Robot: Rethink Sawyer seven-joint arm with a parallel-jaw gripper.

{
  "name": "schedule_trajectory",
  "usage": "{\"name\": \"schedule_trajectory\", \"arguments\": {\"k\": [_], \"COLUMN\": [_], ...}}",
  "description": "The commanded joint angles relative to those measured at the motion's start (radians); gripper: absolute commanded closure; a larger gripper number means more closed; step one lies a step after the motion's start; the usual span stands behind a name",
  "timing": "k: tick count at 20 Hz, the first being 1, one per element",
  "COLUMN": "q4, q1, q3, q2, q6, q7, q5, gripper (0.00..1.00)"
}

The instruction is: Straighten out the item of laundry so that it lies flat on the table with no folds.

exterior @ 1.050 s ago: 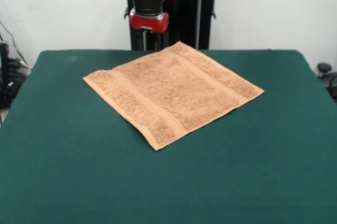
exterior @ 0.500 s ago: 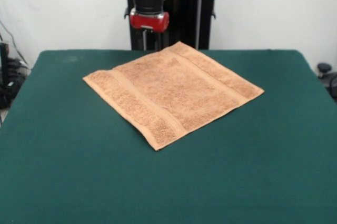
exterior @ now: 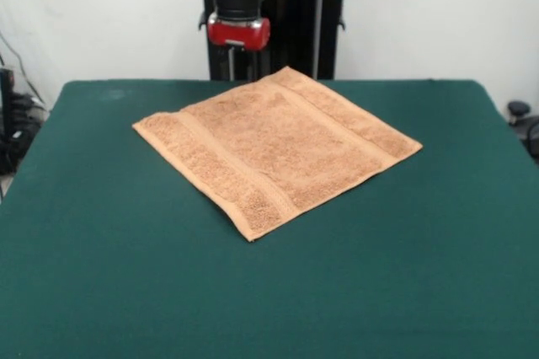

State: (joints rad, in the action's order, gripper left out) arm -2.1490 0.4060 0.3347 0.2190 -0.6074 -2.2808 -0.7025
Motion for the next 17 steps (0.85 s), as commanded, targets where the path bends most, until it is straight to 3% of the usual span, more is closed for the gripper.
{"name": "schedule_trajectory", "arguments": {"k": [1,6,12,17], "q4": [0.123,0.076,0.100,0.116], "q1": [-0.018,0.073,0.152,0.147], "q3": [-0.096,-0.150,-0.211,-0.200], "q2": [0.049,0.192,0.185,0.171], "q6": [0.179,0.282,0.328,0.318], "q7": [-0.058,-0.054,-0.049,-0.038], "q5": [0.034,-0.078,-0.119,-0.115], "gripper": [0.00,0.00,0.00,0.00]}}
